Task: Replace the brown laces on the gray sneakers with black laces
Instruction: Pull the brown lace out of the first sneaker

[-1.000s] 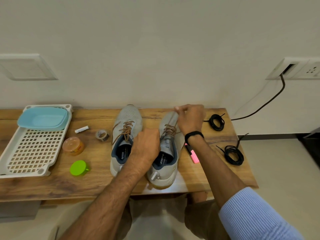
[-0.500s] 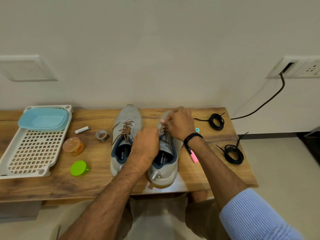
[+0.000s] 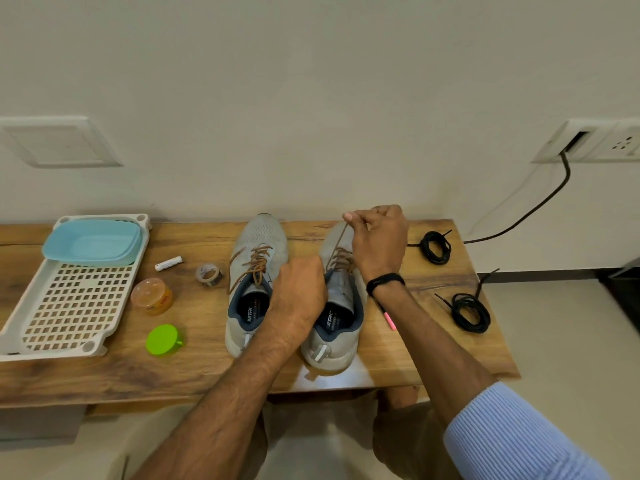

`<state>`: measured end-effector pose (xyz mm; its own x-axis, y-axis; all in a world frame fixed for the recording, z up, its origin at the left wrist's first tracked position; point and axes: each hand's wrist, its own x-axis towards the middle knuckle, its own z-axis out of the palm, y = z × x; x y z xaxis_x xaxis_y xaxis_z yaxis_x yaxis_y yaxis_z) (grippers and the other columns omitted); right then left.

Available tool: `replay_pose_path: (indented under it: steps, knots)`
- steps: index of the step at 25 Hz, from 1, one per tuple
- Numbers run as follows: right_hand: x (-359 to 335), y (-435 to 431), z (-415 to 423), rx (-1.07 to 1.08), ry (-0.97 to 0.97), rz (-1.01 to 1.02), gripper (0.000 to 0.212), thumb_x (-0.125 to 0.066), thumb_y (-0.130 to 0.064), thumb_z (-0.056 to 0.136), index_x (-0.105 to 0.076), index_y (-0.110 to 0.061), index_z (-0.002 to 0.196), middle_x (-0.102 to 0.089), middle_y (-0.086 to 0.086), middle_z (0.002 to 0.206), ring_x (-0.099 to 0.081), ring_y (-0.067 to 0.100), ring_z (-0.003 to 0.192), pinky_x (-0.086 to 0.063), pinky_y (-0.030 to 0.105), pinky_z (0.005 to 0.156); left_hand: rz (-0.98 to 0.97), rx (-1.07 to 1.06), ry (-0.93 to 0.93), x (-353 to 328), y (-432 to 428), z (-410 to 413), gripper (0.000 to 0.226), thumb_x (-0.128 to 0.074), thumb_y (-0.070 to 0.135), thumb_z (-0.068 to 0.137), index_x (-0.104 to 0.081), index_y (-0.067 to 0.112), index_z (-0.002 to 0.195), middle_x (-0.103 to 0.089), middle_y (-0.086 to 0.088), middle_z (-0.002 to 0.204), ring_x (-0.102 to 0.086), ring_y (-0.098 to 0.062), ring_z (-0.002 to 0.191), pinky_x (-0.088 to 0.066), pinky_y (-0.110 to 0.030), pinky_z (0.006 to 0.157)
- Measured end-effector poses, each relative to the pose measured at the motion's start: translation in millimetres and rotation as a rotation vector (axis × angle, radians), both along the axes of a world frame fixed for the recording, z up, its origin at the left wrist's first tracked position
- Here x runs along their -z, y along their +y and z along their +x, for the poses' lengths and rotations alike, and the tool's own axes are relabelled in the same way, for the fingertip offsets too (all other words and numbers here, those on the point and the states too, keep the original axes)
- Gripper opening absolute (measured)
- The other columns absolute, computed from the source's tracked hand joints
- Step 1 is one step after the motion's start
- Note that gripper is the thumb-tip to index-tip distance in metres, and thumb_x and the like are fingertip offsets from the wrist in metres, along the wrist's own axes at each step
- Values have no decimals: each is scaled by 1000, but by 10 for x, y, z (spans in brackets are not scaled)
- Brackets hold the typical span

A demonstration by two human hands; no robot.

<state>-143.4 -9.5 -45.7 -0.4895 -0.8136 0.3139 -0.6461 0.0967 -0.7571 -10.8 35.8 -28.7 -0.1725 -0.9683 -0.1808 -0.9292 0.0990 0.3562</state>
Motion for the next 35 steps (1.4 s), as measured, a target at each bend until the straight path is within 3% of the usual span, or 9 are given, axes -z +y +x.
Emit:
replay_pose_path:
  steps: [6, 11, 16, 20, 23, 26, 29, 32, 35]
  knots:
    - [-76, 20, -62, -398, -23, 295, 22, -70, -31, 88, -77, -13, 99, -74, -1, 103, -57, -1, 82, -36, 1, 60, 50, -4, 11, 54, -32, 6, 15, -66, 12, 89, -60, 5, 100, -64, -14, 100, -64, -31, 90, -51, -37, 70]
    - [6, 20, -64, -580, 195, 469, 41, -73, -44, 83, -64, -29, 120, -54, 5, 130, -43, 20, 125, -40, 37, 103, 16, -26, -3, 69, -60, 39, 21, -67, 23, 88, -61, 6, 100, -65, -13, 100, -64, -31, 91, -45, -35, 66]
    - [54, 35, 75, -509, 373, 564, 34, -64, -54, 83, -65, -27, 63, -68, -1, 91, -57, 20, 102, -44, 41, 96, 5, -15, -9, 96, -70, 42, 26, -69, 23, 87, -64, 8, 106, -67, -14, 102, -65, -31, 92, -45, -34, 66]
    - [49, 4, 82, -602, 341, 672, 32, -63, -37, 89, -71, -20, 63, -72, -3, 78, -62, 16, 90, -32, 40, 106, -3, -21, -44, 94, -64, 15, 27, -69, 23, 87, -63, 4, 105, -66, -16, 105, -64, -33, 95, -45, -35, 67]
    - [-16, 37, 160, -555, 5, 483, 35, -68, -35, 88, -64, -22, 55, -66, -9, 67, -62, 8, 75, -48, 32, 86, -2, -14, -32, 115, -76, 8, 27, -68, 20, 86, -63, 3, 107, -66, -17, 104, -64, -34, 95, -49, -38, 72]
    - [-87, 24, 143, -466, -343, 303, 29, -65, -44, 90, -77, -18, 87, -75, -8, 94, -66, 4, 98, -49, 29, 92, 23, -18, -2, 151, -107, 22, 19, -69, 22, 84, -65, 4, 91, -67, -18, 95, -65, -34, 88, -51, -38, 69]
    - [-144, 1, -28, -419, -98, 434, 40, -59, -44, 94, -70, -13, 116, -70, -1, 117, -61, 14, 113, -48, 33, 96, 43, -19, 5, 158, -127, 28, 19, -68, 25, 85, -61, 8, 79, -65, -16, 86, -64, -33, 85, -45, -34, 63]
    - [-145, 35, -263, -252, 124, 648, 32, -63, -37, 93, -64, -13, 73, -60, 1, 71, -56, 19, 72, -42, 27, 59, 54, -20, 6, 145, -121, 24, 24, -67, 25, 86, -52, 12, 72, -55, -9, 77, -59, -28, 79, -41, -32, 62]
    - [-41, 89, -387, -206, 1, 818, 37, -69, -43, 87, -66, -5, 83, -67, 8, 78, -62, 25, 75, -53, 33, 65, 50, -20, -1, 149, -117, 5, 26, -67, 24, 87, -50, 13, 71, -51, -6, 75, -51, -23, 73, -39, -31, 62]
